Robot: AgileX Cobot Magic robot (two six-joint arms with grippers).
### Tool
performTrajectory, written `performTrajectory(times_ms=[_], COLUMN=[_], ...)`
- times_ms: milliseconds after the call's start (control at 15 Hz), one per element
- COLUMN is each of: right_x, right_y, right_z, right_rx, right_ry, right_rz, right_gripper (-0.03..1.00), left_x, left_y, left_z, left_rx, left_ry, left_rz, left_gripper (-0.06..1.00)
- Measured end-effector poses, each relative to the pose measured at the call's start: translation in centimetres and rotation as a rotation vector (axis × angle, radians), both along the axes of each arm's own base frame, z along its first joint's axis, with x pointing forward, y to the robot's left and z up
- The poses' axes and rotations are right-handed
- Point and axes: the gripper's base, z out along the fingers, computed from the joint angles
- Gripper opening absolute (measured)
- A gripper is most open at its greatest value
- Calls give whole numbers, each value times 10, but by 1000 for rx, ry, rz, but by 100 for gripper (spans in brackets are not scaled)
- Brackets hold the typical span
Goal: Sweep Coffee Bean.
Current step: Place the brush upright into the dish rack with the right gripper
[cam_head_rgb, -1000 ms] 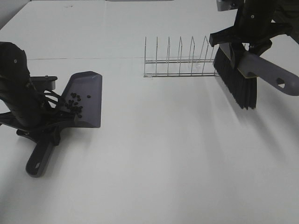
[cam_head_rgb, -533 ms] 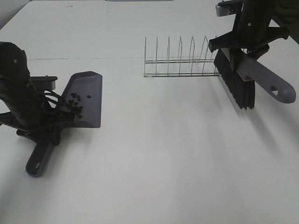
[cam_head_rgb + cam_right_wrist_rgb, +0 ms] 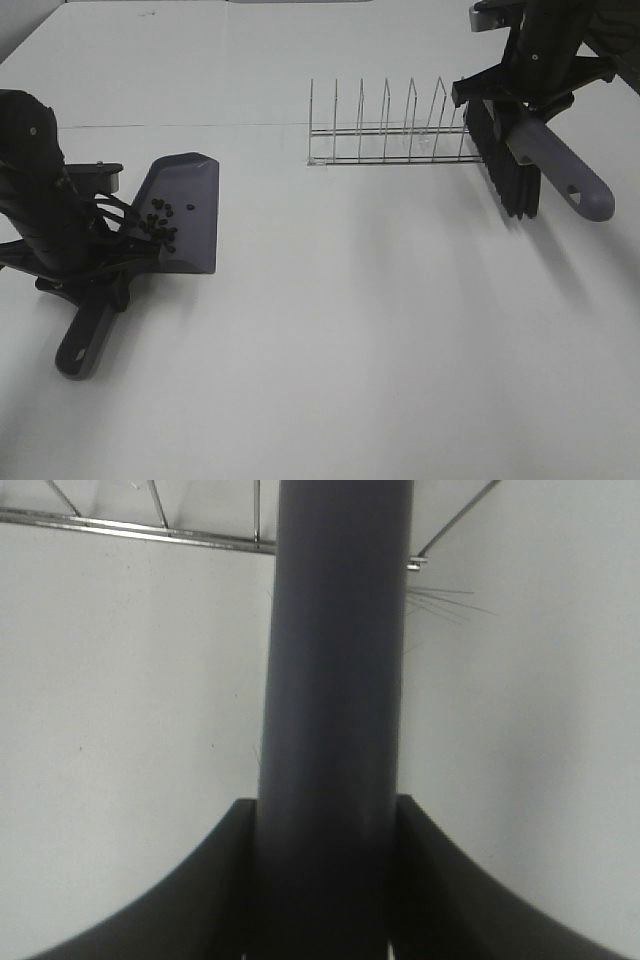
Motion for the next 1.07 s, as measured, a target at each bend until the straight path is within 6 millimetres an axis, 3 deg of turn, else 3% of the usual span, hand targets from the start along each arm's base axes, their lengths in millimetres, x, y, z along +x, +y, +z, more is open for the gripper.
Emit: performTrajectory(times_ms=[400, 800, 867, 1000, 1067], right_x=[37, 46, 47, 49, 49], right_y=[4, 4, 3, 0, -1], right_z=[-18, -26, -25, -24, -24], right_rx=[-10, -10, 1, 7, 2], right_ry=[-47, -97, -114, -134, -137], right_rz=[-2, -10, -28, -53, -52], right_gripper=[28, 28, 33, 63, 72], left_x=[0, 0, 0, 0, 0], left_y=[0, 0, 0, 0, 0], left_z=[0, 0, 0, 0, 0], left_rx=[-1, -1, -1, -1, -1], left_ry=[0, 0, 0, 0, -1], left_rz=[0, 0, 0, 1, 1], left_gripper=[32, 32, 32, 32, 32])
